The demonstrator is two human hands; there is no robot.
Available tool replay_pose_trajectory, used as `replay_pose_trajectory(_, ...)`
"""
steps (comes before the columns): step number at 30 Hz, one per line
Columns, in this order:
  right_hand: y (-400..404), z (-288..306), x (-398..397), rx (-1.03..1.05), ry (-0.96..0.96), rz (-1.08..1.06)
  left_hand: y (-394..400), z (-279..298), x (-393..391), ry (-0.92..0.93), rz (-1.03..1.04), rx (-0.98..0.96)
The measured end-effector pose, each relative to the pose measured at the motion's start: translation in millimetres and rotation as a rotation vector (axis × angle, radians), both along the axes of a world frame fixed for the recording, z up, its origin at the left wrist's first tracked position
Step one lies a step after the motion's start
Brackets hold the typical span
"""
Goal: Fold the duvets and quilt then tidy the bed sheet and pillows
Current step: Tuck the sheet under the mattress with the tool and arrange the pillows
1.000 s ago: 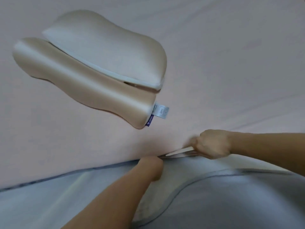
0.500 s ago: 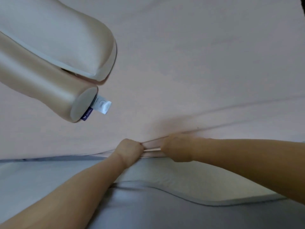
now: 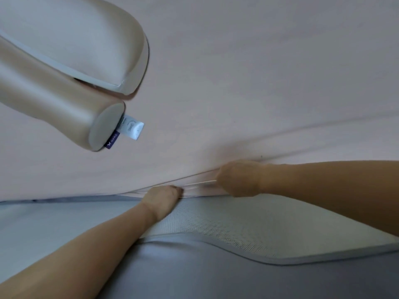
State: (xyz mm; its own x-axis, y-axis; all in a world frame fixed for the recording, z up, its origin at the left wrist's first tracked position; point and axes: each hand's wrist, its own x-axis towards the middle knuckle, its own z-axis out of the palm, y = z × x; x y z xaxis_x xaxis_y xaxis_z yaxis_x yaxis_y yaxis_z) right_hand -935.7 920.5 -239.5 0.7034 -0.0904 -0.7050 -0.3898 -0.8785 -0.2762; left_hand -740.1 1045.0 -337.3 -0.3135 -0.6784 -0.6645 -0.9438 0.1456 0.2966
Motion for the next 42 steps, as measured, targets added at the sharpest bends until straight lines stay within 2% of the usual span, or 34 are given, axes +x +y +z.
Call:
replay_pose_trajectory(11, 0, -12, -9, -0.07, 0.057, -0.114, -8, -7, -31, -0.144, -0.05, -0.116)
replay_pose_trajectory(13, 0, -14, -10, -0.076, 0.054, -0.097, -6, -9, -24, -0.091, -0.031, -0.101)
replay_pose_trajectory(18, 1, -5, -11, 0.0, -0.003, -0.051, 3, -3, 10, 0.231, 0.046, -0.051)
replay_pose_trajectory(21, 7, 2, -3, -0.009, -0.016, -0.077, 13, 11, 12, 0.323, 0.03, 0.008)
replay_pose_trajectory(25, 23, -7, 38, 0.015, 0.079, -0.069, -2, 18, 21, 0.336, -0.053, 0.12)
replay_pose_trajectory(29, 6, -16, 71, -0.019, 0.036, -0.105, -7, 22, 24, 0.226, -0.128, 0.223)
replay_pose_trajectory(34, 9, -1, 81, -0.034, -0.027, 0.086, -15, 30, 22, 0.23, -0.082, 0.313)
replay_pose_trajectory(38, 20, -4, 65, -0.005, 0.009, 0.095, -14, 42, 24, 0.262, -0.104, 0.274)
replay_pose_trajectory(42, 32, -15, 66, 0.056, 0.06, -0.019, -25, 48, 26, 0.26, -0.114, 0.268)
